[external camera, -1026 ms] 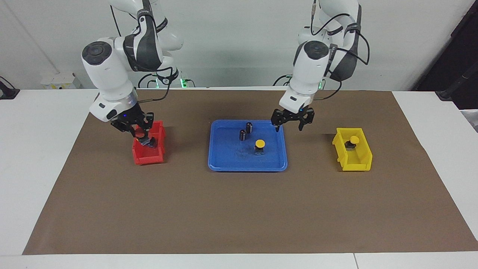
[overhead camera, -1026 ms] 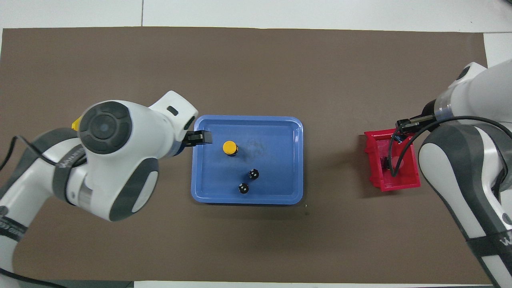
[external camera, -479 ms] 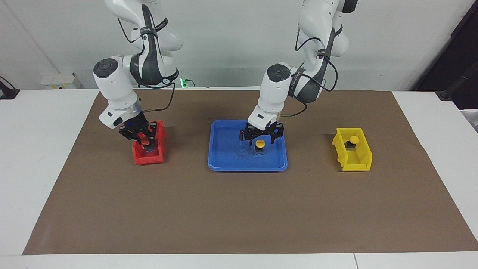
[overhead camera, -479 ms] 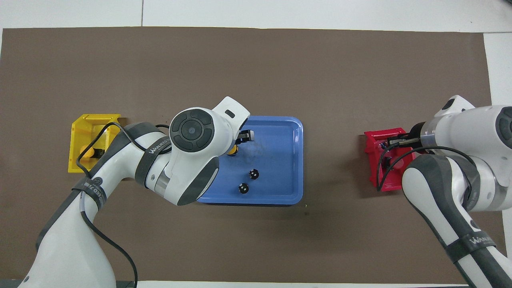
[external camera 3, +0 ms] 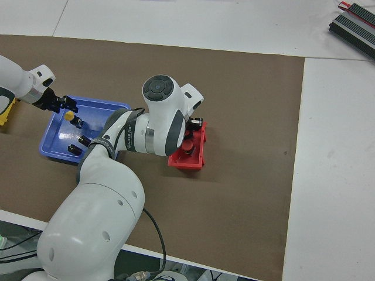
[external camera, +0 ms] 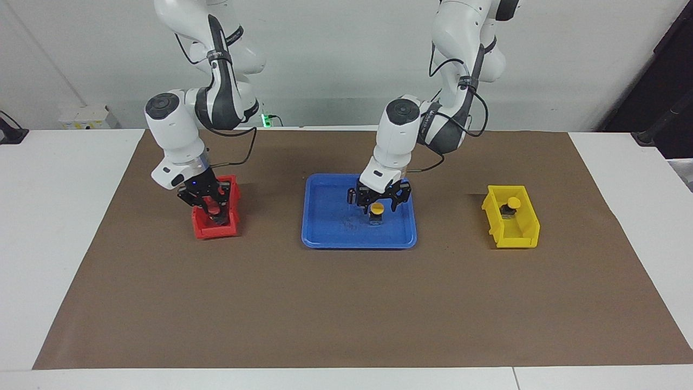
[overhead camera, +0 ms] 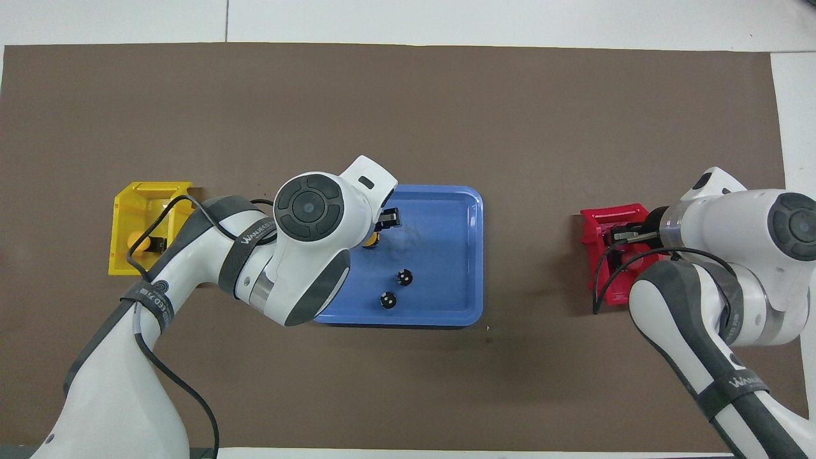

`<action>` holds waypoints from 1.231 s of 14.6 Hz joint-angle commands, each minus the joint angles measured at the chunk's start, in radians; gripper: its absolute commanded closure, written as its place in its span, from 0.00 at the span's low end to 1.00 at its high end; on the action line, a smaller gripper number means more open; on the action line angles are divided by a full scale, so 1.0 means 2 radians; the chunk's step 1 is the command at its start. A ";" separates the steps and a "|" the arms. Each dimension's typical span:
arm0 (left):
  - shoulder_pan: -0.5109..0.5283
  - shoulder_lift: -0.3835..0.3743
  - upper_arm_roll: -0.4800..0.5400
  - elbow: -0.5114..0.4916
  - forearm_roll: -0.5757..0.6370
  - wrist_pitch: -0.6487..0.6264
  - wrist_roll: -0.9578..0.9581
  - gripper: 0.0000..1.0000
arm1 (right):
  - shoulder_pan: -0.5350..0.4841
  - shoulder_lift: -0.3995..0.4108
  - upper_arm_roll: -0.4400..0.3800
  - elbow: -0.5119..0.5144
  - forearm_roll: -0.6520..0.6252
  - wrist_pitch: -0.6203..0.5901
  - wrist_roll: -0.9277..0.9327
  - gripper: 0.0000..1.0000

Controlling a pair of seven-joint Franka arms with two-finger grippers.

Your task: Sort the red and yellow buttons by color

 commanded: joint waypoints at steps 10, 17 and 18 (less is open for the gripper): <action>-0.011 -0.001 0.008 -0.014 0.010 0.009 -0.028 0.99 | -0.028 -0.025 -0.011 0.277 -0.003 -0.380 -0.013 0.00; 0.129 -0.047 0.014 0.070 -0.018 -0.158 0.143 0.99 | -0.063 -0.012 -0.011 0.349 -0.024 -0.440 -0.008 0.00; 0.160 -0.048 0.014 0.073 -0.021 -0.159 0.183 0.99 | -0.063 -0.012 -0.010 0.352 -0.024 -0.444 -0.008 0.00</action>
